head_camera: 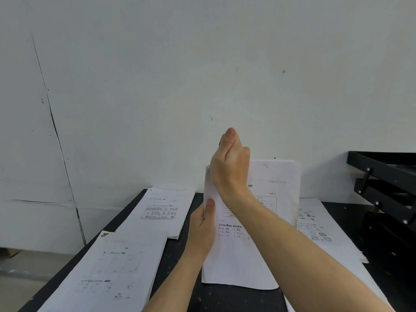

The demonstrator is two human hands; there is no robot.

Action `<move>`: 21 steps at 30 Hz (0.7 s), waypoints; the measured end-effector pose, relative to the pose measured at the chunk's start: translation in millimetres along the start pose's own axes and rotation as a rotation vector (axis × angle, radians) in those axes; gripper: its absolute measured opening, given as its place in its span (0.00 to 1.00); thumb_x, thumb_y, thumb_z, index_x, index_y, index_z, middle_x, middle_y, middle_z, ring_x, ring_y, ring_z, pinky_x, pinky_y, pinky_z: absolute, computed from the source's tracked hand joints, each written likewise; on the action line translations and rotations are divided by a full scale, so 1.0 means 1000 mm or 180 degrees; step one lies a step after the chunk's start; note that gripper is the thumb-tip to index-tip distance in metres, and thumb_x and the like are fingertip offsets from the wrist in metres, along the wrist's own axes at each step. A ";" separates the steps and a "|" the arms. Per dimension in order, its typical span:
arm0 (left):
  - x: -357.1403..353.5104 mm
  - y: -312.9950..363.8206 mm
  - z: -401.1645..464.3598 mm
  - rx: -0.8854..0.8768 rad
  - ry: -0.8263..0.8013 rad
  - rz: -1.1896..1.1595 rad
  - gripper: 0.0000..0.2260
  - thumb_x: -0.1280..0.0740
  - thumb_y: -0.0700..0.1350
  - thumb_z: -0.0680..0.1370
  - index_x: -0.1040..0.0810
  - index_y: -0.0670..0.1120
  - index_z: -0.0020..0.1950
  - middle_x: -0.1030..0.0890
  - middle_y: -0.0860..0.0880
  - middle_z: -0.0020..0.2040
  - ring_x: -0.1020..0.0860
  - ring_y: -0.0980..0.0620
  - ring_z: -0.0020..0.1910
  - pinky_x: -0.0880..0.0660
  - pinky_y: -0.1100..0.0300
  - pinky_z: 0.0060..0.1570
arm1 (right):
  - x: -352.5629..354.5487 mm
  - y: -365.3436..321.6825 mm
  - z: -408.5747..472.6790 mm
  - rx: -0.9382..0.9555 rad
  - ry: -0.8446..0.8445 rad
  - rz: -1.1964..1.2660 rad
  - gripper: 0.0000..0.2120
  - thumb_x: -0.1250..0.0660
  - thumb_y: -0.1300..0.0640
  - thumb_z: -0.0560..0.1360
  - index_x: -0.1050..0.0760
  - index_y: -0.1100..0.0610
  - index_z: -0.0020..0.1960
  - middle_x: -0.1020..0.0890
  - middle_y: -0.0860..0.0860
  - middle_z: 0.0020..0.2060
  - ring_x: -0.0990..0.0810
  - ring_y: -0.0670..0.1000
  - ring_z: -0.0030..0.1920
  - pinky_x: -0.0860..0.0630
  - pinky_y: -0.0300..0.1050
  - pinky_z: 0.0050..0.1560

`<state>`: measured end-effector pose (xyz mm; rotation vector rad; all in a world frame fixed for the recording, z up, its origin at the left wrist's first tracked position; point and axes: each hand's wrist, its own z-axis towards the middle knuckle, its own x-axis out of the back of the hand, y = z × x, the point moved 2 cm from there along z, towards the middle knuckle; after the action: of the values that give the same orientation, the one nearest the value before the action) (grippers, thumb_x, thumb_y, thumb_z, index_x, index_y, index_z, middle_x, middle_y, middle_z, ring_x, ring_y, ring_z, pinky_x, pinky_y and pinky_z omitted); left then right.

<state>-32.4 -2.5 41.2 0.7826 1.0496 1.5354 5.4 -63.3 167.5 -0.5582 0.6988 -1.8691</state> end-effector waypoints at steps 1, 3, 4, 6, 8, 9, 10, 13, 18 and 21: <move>0.000 0.001 -0.001 0.0010 0.0002 0.0010 0.19 0.47 0.45 0.87 0.29 0.46 0.37 0.27 0.61 0.23 0.28 0.65 0.24 0.33 0.74 0.29 | 0.000 0.000 -0.001 0.0003 0.0002 0.0000 0.22 0.64 0.36 0.79 0.43 0.45 0.35 0.35 0.45 0.24 0.35 0.54 0.38 0.39 0.49 0.39; 0.000 0.001 -0.002 0.0045 0.0013 0.0014 0.19 0.47 0.45 0.87 0.30 0.45 0.37 0.28 0.61 0.23 0.29 0.64 0.24 0.34 0.74 0.29 | 0.000 0.000 0.000 0.0000 -0.0011 0.0002 0.23 0.65 0.35 0.79 0.43 0.46 0.35 0.37 0.44 0.26 0.35 0.54 0.37 0.40 0.47 0.37; 0.000 0.000 -0.002 0.0051 0.0029 -0.0008 0.20 0.47 0.46 0.87 0.30 0.45 0.36 0.28 0.60 0.23 0.29 0.64 0.24 0.34 0.74 0.28 | 0.001 0.000 0.000 -0.0020 -0.0018 0.0008 0.24 0.65 0.34 0.78 0.43 0.47 0.35 0.36 0.45 0.27 0.36 0.54 0.36 0.40 0.47 0.36; 0.000 -0.002 -0.001 0.0007 0.0045 0.0024 0.20 0.46 0.48 0.86 0.32 0.45 0.35 0.31 0.59 0.23 0.32 0.63 0.24 0.35 0.72 0.29 | 0.000 0.000 -0.001 -0.0067 -0.0030 0.0020 0.25 0.66 0.34 0.78 0.42 0.48 0.35 0.36 0.46 0.28 0.35 0.54 0.36 0.40 0.46 0.36; 0.001 -0.004 0.000 -0.0049 0.0053 0.0005 0.20 0.46 0.50 0.85 0.34 0.45 0.35 0.33 0.59 0.24 0.35 0.62 0.25 0.36 0.71 0.29 | -0.001 0.000 -0.002 -0.0068 -0.0015 0.0001 0.25 0.66 0.34 0.78 0.42 0.48 0.36 0.36 0.46 0.28 0.35 0.54 0.35 0.40 0.47 0.37; 0.001 -0.004 0.000 -0.0051 0.0071 0.0006 0.20 0.46 0.51 0.85 0.33 0.44 0.35 0.33 0.59 0.24 0.35 0.61 0.25 0.36 0.71 0.29 | 0.000 -0.001 -0.002 -0.0059 0.0006 -0.0011 0.25 0.65 0.35 0.78 0.42 0.48 0.36 0.36 0.45 0.27 0.35 0.55 0.35 0.39 0.48 0.37; 0.001 -0.005 0.001 -0.0055 0.0064 0.0009 0.20 0.45 0.52 0.85 0.32 0.44 0.36 0.33 0.59 0.25 0.35 0.61 0.26 0.36 0.71 0.30 | 0.000 -0.001 -0.002 -0.0056 0.0043 -0.0005 0.24 0.65 0.36 0.79 0.41 0.48 0.36 0.36 0.45 0.26 0.35 0.55 0.34 0.39 0.49 0.37; 0.000 -0.002 0.001 0.0041 0.0007 0.0001 0.20 0.46 0.51 0.85 0.30 0.45 0.36 0.30 0.60 0.24 0.31 0.63 0.25 0.34 0.72 0.30 | 0.004 -0.004 0.002 -0.0126 0.0168 0.0080 0.25 0.61 0.40 0.82 0.36 0.52 0.38 0.34 0.46 0.26 0.33 0.53 0.30 0.32 0.56 0.37; 0.000 -0.010 0.005 0.0214 -0.0125 0.0048 0.20 0.47 0.48 0.87 0.23 0.42 0.43 0.19 0.55 0.31 0.19 0.65 0.35 0.25 0.71 0.38 | 0.020 -0.005 0.013 -0.0449 0.0432 0.0544 0.23 0.58 0.39 0.82 0.34 0.52 0.42 0.25 0.59 0.31 0.24 0.59 0.34 0.23 0.63 0.42; 0.002 -0.014 0.012 0.0397 -0.0113 0.0038 0.18 0.46 0.53 0.86 0.18 0.47 0.58 0.13 0.52 0.52 0.15 0.55 0.53 0.19 0.55 0.54 | 0.036 -0.004 0.024 -0.0573 0.0578 0.0732 0.22 0.56 0.41 0.82 0.34 0.56 0.45 0.26 0.58 0.35 0.27 0.56 0.35 0.23 0.62 0.42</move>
<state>-16.3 2.6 32.6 0.9005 1.1242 1.4715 4.9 -100.8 190.0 -0.4050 1.0155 -1.6643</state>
